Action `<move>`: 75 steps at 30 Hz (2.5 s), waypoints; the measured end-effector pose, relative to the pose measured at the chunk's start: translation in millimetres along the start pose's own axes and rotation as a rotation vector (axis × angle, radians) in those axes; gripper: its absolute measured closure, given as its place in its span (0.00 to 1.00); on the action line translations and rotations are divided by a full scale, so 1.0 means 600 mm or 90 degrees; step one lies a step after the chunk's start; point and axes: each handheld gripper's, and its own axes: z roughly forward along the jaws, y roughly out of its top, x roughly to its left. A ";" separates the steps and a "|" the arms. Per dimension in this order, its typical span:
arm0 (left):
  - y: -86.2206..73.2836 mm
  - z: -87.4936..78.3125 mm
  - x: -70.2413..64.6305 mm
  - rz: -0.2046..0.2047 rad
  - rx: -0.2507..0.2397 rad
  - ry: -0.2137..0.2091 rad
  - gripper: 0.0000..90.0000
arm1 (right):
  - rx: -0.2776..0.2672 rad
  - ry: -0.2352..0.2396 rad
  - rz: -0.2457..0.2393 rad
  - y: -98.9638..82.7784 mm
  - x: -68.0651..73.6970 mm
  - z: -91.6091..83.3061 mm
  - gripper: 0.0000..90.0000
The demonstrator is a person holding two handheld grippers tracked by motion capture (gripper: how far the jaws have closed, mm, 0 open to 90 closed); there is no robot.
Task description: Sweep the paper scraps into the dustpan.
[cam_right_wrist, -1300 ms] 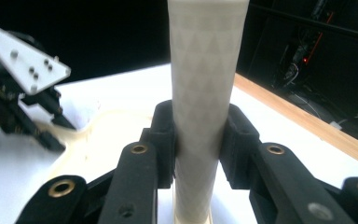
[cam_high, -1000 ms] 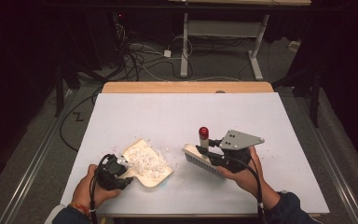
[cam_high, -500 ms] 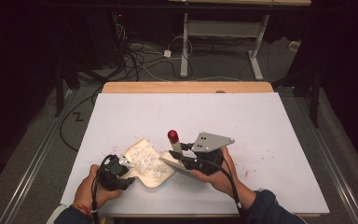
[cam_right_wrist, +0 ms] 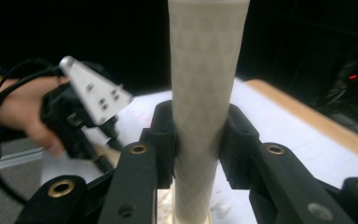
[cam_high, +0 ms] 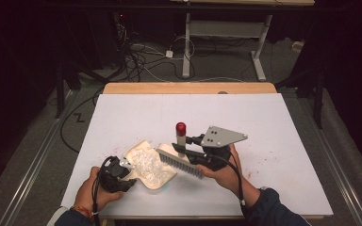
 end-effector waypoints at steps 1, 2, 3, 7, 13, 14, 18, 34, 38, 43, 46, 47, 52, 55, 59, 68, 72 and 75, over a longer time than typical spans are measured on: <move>0.000 0.000 0.000 0.000 0.001 -0.001 0.71 | -0.005 -0.009 0.004 0.002 -0.006 -0.004 0.78; 0.000 0.000 0.000 0.000 0.001 -0.001 0.71 | -0.013 -0.019 0.005 0.004 -0.012 -0.007 0.78; 0.000 0.000 0.000 0.000 0.001 -0.001 0.71 | -0.017 -0.031 0.007 0.005 -0.016 -0.009 0.78; 0.000 0.000 0.001 -0.002 -0.001 -0.003 0.71 | -0.008 -0.088 -0.018 0.003 -0.029 0.000 0.78; 0.000 0.000 0.002 -0.002 0.000 -0.005 0.71 | 0.020 -0.126 -0.041 -0.026 -0.044 0.052 0.78; -0.001 0.000 0.002 -0.003 -0.001 -0.005 0.71 | 0.030 -0.123 -0.035 -0.031 -0.046 0.061 0.78; -0.002 0.001 0.004 -0.006 -0.005 -0.010 0.71 | 0.044 -0.098 -0.019 -0.041 -0.037 0.085 0.78; -0.002 0.000 0.003 -0.008 -0.005 -0.008 0.71 | 0.038 0.026 -0.062 -0.001 0.044 0.093 0.78; -0.002 0.000 0.003 -0.009 -0.005 -0.007 0.71 | 0.022 0.010 -0.049 0.011 0.026 0.083 0.78; -0.002 0.000 0.003 -0.010 -0.005 -0.009 0.71 | 0.010 -0.031 -0.052 0.017 0.004 0.081 0.78; -0.003 0.000 0.004 -0.010 -0.006 -0.012 0.71 | 0.013 -0.076 -0.076 0.012 -0.015 0.097 0.78; -0.002 0.000 0.005 -0.010 -0.006 -0.013 0.71 | 0.014 -0.085 -0.077 0.009 -0.020 0.104 0.78; -0.003 0.000 0.006 -0.010 -0.007 -0.014 0.71 | 0.018 -0.111 -0.076 -0.003 -0.042 0.140 0.78; -0.003 0.000 0.009 -0.011 -0.009 -0.017 0.71 | 0.023 -0.126 -0.091 -0.006 -0.049 0.165 0.78; -0.004 0.000 0.010 -0.011 -0.010 -0.020 0.71 | 0.029 -0.097 -0.073 -0.014 -0.053 0.193 0.78; -0.011 -0.004 0.015 -0.021 -0.003 -0.018 0.71 | 0.035 -0.013 -0.103 -0.017 -0.023 0.194 0.78; -0.014 -0.005 0.017 -0.021 -0.001 -0.020 0.71 | 0.032 0.041 -0.105 -0.019 -0.005 0.175 0.78; -0.014 -0.005 0.016 -0.021 0.000 -0.018 0.71 | 0.027 0.075 -0.110 -0.015 0.010 0.161 0.78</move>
